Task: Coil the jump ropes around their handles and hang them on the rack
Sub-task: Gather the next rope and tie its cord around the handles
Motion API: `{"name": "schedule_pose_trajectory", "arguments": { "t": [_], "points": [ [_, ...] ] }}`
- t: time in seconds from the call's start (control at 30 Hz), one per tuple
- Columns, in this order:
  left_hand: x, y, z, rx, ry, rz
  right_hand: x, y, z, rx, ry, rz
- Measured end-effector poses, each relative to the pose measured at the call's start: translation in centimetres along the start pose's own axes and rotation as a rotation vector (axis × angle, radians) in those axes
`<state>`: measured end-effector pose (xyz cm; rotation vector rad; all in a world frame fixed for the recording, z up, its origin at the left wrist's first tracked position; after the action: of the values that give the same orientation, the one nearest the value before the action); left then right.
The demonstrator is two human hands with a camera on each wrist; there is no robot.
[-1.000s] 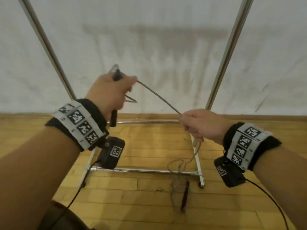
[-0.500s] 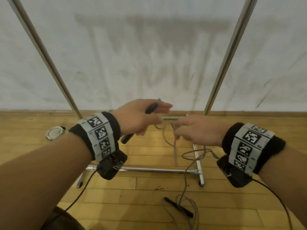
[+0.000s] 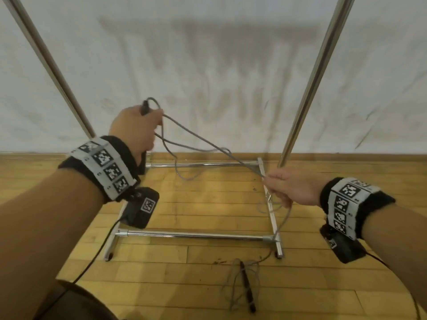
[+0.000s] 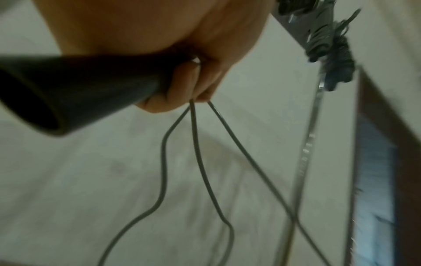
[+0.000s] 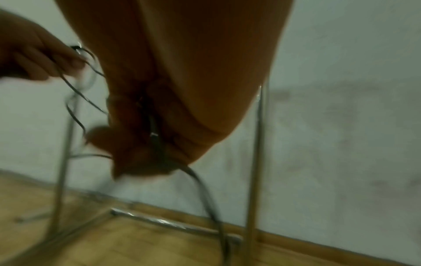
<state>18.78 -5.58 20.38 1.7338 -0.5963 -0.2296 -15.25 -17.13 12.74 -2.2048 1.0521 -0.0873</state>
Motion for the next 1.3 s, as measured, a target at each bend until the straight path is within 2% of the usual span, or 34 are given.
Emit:
{"name": "schedule_pose_trajectory", "arguments": {
  "t": [0.07, 0.13, 0.17, 0.23, 0.37, 0.43, 0.5, 0.57, 0.63, 0.77, 0.8, 0.9, 0.97, 1.07, 1.13, 1.2, 1.3],
  "points": [
    [1.3, -1.6, -2.0, 0.037, 0.090, -0.087, 0.0, 2.9, 0.9, -0.308, -0.063, 0.065],
    [1.5, -2.9, -2.4, 0.272, 0.042, -0.073, -0.2, 4.4, 1.5, -0.482, -0.124, 0.107],
    [1.0, -3.1, -2.0, 0.432, -0.018, -0.019, -0.2, 4.3, 1.6, -0.480, -0.113, 0.101],
    [-1.4, -2.4, -0.1, 0.584, -0.166, 0.114, 0.1, 2.2, 0.9, -0.361, -0.038, 0.045],
    [-8.5, 0.6, 5.7, 0.293, -0.578, 0.185, -0.4, -4.0, 0.4, 0.045, -0.003, -0.028],
    [-11.9, 1.5, 8.0, 0.266, -0.790, 0.220, -0.9, -6.8, -0.1, 0.198, 0.029, -0.076],
    [-14.0, 1.9, 9.3, 0.243, -0.913, 0.231, -1.4, -8.6, -0.5, 0.290, 0.059, -0.123],
    [-13.8, 2.2, 9.6, 0.224, -0.891, 0.239, -1.6, -9.2, -0.9, 0.301, 0.084, -0.143],
    [-12.4, 2.7, 8.8, 0.180, -0.753, 0.221, -1.9, -8.8, -1.1, 0.262, 0.106, -0.156],
    [-7.4, 3.1, 5.7, -0.036, -0.436, 0.078, -1.5, -5.8, -1.5, 0.067, 0.139, -0.142],
    [-5.8, 2.9, 4.2, -0.078, -0.318, 0.035, -1.5, -4.5, -1.1, -0.068, 0.097, -0.120],
    [-1.6, 1.0, -1.3, -0.184, -0.002, -0.104, -2.2, 1.9, 0.4, -0.477, -0.125, 0.082],
    [-0.1, -1.0, -3.7, -0.067, 0.069, -0.127, -2.6, 5.1, 0.6, -0.474, -0.148, 0.181],
    [0.1, -3.0, -4.3, 0.163, 0.045, -0.111, -2.2, 5.8, -0.2, -0.361, -0.003, 0.213],
    [-0.5, -2.7, -3.2, 0.169, -0.039, -0.077, -2.0, 4.7, 0.0, -0.396, -0.024, 0.162],
    [-2.2, -1.1, -1.0, 0.157, -0.219, -0.004, -2.0, 2.7, 0.0, -0.440, -0.017, 0.070],
    [-6.6, 1.6, 2.8, 0.086, -0.526, 0.076, -2.2, -1.5, -0.7, -0.165, 0.111, -0.048]
  ]
}}
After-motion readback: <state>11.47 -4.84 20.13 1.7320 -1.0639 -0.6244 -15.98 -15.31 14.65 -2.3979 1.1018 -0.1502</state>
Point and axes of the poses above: each hand's wrist, its own x-axis towards the middle knuckle, its own z-axis out of the palm, y = z × x, the point moved 8 cm from there along x, towards the middle knuckle, and after that the axes turned 11 degrees about y, right-handed, at the moved point
